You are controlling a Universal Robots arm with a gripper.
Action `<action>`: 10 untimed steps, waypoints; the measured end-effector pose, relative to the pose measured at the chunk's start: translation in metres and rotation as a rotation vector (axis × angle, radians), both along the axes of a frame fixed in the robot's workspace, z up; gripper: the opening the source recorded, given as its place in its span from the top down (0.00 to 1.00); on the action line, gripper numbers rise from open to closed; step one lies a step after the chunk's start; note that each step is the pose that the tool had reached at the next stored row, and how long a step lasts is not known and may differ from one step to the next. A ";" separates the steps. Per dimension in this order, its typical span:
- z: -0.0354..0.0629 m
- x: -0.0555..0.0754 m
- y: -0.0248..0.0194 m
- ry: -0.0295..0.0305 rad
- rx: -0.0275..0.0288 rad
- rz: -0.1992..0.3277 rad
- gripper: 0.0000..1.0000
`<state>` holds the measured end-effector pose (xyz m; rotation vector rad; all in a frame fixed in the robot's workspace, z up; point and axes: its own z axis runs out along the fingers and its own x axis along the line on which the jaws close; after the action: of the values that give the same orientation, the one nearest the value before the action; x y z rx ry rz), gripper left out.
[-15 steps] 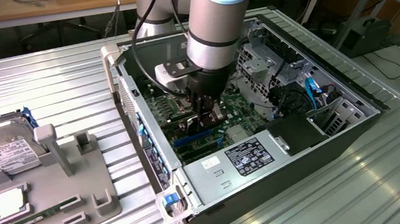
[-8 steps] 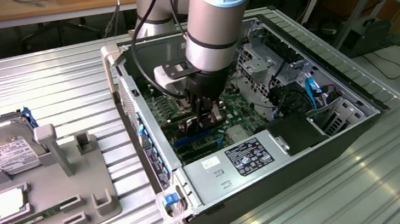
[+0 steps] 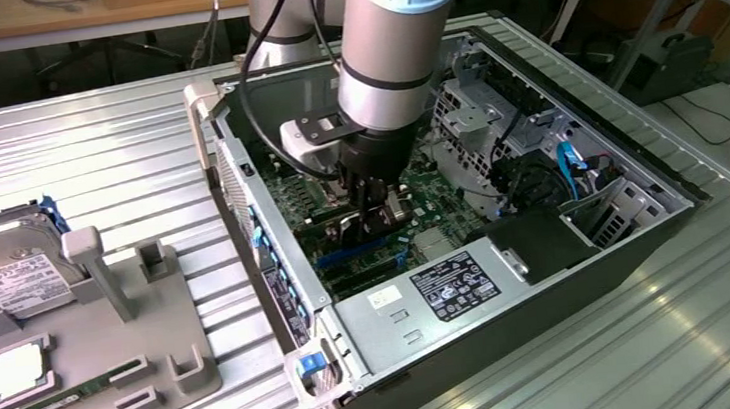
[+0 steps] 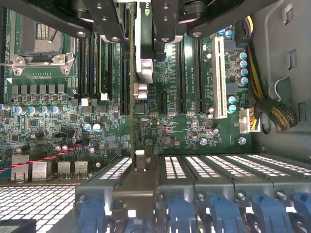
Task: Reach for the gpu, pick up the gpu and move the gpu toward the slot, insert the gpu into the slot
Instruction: 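Insert the gpu into the slot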
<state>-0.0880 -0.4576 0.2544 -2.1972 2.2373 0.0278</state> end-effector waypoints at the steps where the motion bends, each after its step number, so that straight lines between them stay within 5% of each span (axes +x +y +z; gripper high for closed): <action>1: -0.0001 0.001 0.0000 0.0023 0.0002 0.000 0.73; 4: 0.0000 0.002 -0.0001 0.0114 0.0000 0.000 0.73; 10: -0.0004 0.003 0.0000 0.0123 -0.0001 0.000 0.73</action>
<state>-0.0853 -0.4576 0.2540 -2.2031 2.2437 0.0413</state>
